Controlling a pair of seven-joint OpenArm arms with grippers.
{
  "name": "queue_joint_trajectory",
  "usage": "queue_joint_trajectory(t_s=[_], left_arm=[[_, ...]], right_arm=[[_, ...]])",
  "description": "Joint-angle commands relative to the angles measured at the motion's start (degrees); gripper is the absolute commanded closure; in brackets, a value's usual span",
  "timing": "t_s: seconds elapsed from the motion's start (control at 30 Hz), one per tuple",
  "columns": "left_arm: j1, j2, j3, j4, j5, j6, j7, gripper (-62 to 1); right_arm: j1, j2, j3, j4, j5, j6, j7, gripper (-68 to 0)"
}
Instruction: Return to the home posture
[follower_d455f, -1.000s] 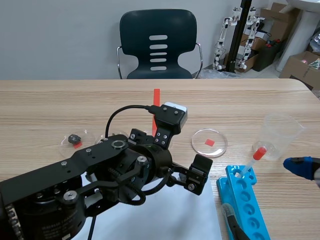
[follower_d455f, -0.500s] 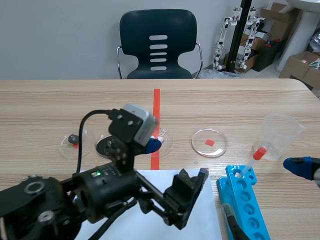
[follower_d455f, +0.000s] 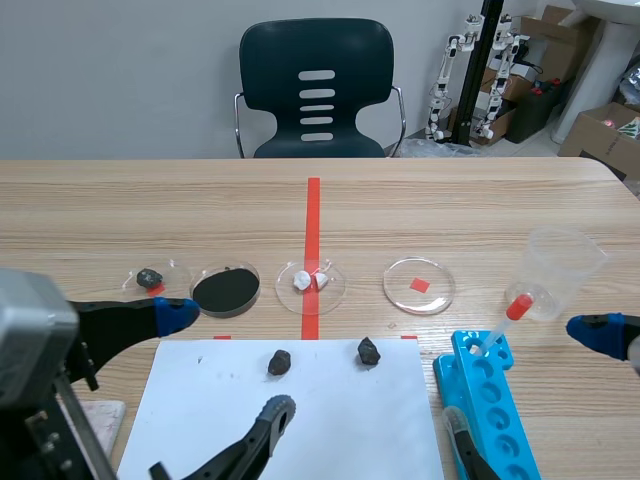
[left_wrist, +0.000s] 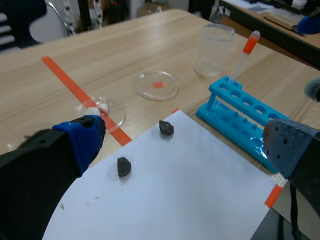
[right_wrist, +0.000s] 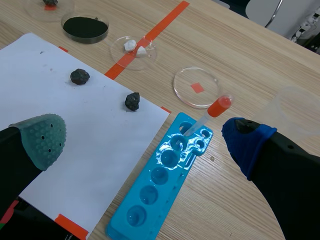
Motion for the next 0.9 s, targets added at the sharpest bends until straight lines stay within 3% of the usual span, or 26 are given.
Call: queue_joint_trajectory(t_s=[0.0, 0.23, 0.5, 0.73, 0.87], left_arm=[[2.14, 0.26, -0.15, 1.11, 0.35, -0.17, -2.91, -62.3], [10.99, 0.28, -5.25, 1.84, 3.17, -0.15, -9.64, -62.3], [16.65, 1.90, -13.70, 2.60, 3.15, -0.44, -12.17, -62.3], [16.98, 7.30, -23.54, 4.31, 3.17, -9.38, -11.69, -62.3], [16.79, 7.43, -26.10, 6.67, 3.17, -11.50, -9.99, -62.3]], right_arm=[[-0.11, 0.48, 0.15, 0.09, 0.59, -0.22, 0.85, -67.9], [-0.11, 0.48, 0.15, 0.09, 0.59, -0.22, 0.85, -67.9], [-0.11, 0.48, 0.15, 0.09, 0.59, -0.22, 0.85, -67.9], [-0.11, 0.48, 0.15, 0.09, 0.59, -0.22, 0.85, -67.9], [-0.11, 0.48, 0.15, 0.09, 0.59, -0.22, 0.85, -67.9]])
